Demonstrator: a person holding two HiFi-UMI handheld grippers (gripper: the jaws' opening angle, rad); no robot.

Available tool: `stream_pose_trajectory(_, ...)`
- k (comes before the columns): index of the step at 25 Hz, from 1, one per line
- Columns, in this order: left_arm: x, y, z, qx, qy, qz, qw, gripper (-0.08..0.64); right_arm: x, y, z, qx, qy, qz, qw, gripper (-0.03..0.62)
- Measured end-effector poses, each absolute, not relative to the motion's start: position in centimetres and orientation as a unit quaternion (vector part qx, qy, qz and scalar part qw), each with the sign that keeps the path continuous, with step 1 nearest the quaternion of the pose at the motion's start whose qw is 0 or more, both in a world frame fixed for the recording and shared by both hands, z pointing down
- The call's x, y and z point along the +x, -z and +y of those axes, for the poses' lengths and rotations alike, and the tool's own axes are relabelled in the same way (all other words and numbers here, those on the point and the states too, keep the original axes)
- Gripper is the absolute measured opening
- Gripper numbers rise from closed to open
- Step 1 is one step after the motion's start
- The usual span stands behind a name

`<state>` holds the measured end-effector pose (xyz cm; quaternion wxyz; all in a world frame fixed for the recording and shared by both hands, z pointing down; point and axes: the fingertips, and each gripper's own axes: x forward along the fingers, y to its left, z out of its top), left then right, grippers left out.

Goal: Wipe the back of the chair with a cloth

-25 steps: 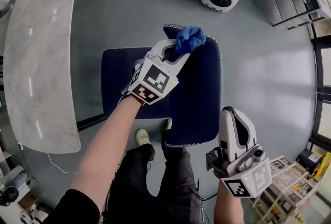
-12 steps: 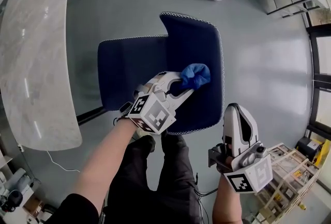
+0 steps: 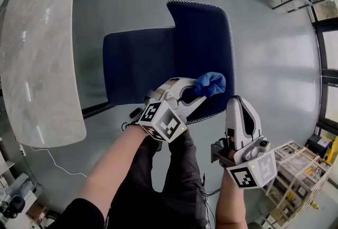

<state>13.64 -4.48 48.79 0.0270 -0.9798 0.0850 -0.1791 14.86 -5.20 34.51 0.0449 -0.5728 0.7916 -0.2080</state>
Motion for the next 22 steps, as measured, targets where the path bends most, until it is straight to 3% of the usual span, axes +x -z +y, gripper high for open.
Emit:
stream_pose_trajectory(9,13.5,-48.7,-0.6,-0.98,0.185,0.061,0.036,0.071,14.4,-34.8,-3.0,-0.577,0.212,0.787,0.046,0.014)
stream_pose_trajectory(14,13.1,-47.5,-0.2,-0.984,0.159,0.085,0.007,0.071,13.6,-34.5,-2.7,-0.572,0.216,0.789,0.051,0.014)
stream_pose_trajectory(22,8.8,-45.4,-9.3,-0.969,0.138,0.205,-0.017,0.071,12.6,-31.9,-4.4,-0.561,0.201,0.801,0.059,0.014)
